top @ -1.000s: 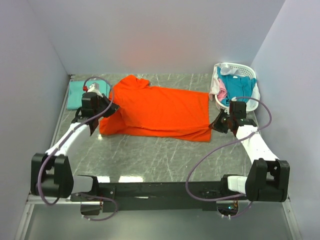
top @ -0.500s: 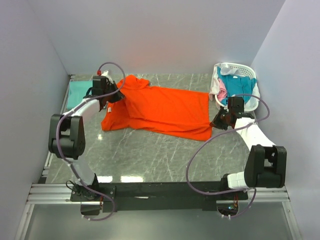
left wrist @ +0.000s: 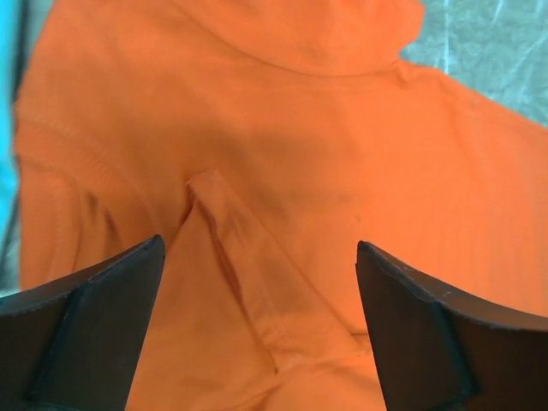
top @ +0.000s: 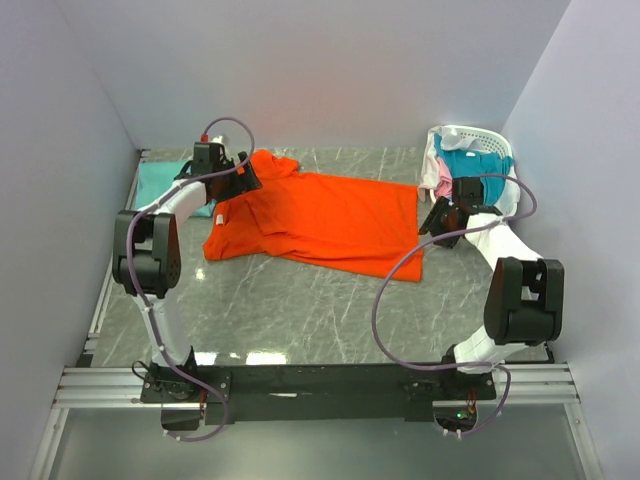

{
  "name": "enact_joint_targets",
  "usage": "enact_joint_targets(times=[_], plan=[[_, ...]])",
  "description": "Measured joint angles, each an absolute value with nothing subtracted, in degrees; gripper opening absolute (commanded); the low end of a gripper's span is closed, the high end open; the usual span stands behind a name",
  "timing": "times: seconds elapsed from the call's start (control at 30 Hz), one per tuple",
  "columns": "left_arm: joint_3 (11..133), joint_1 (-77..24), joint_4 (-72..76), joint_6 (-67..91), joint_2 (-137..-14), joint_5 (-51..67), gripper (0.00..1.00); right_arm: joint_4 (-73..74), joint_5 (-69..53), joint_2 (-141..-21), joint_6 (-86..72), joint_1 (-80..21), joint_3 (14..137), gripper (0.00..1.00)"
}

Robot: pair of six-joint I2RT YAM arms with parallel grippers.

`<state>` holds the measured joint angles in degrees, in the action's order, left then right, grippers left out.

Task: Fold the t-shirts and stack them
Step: Fold the tshirt

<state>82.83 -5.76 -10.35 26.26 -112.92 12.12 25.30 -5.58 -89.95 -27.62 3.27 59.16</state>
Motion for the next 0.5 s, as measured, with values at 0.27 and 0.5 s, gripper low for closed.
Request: enact_joint_targets(times=[0.27, 0.5], plan=[[69.84, -5.85, -11.6, 30.52, -98.59, 9.32, 1.0, 26.7, -2.79, -81.95, -26.92, -0.54, 54.22, 0.59], [57.39, -6.09, -9.98, 34.87, -91.53, 10.04, 0.99, 26.79, -5.28, -79.31, -25.61, -8.01, 50.02, 0.59]])
